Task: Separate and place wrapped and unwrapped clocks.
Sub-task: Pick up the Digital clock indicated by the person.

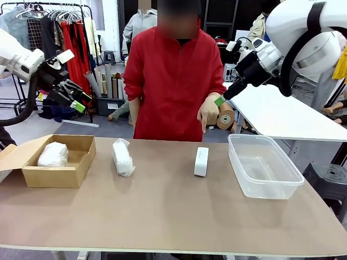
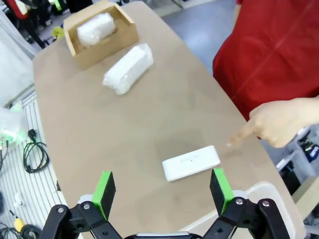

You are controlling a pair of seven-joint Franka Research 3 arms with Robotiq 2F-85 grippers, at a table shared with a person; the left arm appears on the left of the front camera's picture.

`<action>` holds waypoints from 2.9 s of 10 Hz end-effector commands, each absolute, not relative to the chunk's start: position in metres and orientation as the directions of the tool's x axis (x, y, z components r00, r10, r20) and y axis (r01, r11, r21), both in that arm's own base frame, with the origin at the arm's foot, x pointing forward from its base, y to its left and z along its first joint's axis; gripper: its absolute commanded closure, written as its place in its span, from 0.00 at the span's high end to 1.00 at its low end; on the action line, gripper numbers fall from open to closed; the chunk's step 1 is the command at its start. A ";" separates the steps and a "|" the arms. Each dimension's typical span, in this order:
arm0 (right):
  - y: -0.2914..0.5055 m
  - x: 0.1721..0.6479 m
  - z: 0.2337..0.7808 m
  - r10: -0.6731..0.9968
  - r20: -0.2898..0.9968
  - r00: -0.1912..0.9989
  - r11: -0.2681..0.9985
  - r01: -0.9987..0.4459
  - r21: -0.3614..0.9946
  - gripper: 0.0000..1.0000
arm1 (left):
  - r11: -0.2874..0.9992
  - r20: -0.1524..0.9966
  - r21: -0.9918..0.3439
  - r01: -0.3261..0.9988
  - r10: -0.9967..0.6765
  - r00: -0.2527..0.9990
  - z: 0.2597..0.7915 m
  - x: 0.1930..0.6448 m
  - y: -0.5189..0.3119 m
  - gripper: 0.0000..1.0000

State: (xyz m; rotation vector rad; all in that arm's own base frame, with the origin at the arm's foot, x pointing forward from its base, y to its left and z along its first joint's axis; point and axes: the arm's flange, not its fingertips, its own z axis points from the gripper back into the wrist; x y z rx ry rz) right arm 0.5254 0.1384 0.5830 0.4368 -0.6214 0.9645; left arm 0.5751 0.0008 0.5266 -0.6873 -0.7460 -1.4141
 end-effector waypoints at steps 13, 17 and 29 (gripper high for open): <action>0.216 0.456 0.574 0.851 0.289 0.440 0.464 -0.886 -0.019 1.00 | 0.046 0.798 0.021 0.999 -0.603 0.011 0.529 0.574 0.001 1.00; 0.253 0.478 0.508 0.509 0.368 0.778 0.794 -0.589 0.149 1.00 | 0.046 0.798 0.021 0.999 -0.603 0.011 0.529 0.574 0.001 1.00; 0.274 0.511 0.477 0.178 0.160 0.971 0.980 -0.161 -0.115 1.00 | 0.046 0.798 0.021 0.999 -0.603 0.011 0.529 0.574 0.001 1.00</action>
